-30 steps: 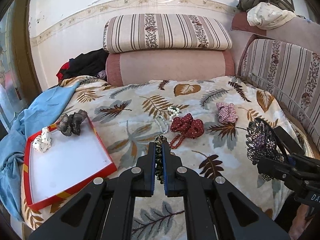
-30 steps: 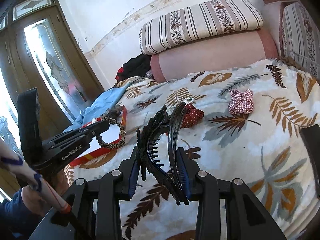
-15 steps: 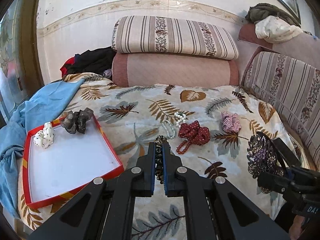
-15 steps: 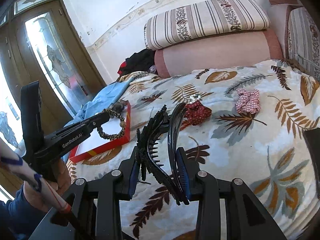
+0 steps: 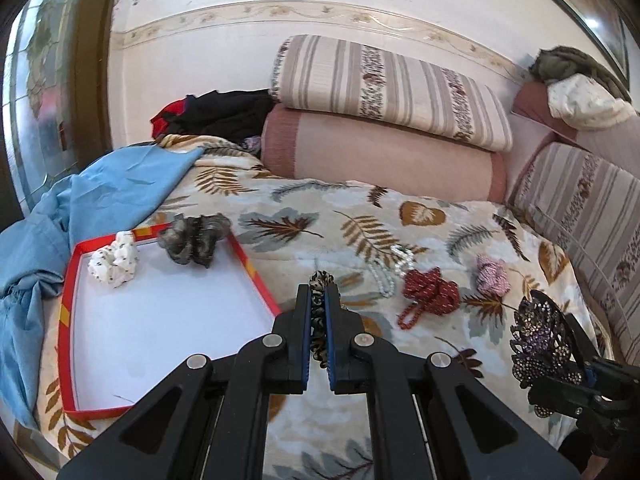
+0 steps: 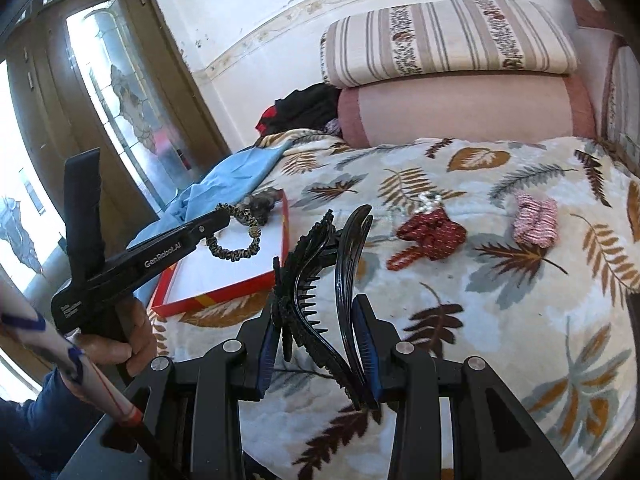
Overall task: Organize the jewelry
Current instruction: 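Carry the bracelet and the black claw clip over the tray with both grippers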
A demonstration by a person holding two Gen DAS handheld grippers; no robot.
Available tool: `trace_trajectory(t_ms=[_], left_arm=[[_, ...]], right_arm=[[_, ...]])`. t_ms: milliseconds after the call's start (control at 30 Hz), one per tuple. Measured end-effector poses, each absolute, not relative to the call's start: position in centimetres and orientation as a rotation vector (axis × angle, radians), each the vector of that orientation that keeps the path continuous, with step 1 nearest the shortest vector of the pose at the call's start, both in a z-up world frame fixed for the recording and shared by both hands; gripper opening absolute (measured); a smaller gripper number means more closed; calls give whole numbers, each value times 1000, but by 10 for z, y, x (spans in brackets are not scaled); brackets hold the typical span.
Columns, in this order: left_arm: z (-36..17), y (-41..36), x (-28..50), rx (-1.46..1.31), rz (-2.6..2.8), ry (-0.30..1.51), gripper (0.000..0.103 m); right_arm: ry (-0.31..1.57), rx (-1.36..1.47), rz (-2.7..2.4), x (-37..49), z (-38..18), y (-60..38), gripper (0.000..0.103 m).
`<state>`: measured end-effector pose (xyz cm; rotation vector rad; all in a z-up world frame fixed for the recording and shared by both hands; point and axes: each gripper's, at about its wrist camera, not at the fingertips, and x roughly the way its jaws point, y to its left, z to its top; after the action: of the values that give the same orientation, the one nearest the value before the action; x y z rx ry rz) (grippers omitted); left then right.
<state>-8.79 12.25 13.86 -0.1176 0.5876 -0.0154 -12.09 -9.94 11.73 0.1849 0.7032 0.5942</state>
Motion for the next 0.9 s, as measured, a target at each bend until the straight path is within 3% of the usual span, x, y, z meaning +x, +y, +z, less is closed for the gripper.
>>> trace_trajectory(t_ms=[500,900], left_arm=[[132,244,-93,-213,217,590,6],[111,298,-81,-258,326,649,6]], right_arm=[[742,108,747,-87,127,-13,39],[801,78,850,-48,122,68,39]])
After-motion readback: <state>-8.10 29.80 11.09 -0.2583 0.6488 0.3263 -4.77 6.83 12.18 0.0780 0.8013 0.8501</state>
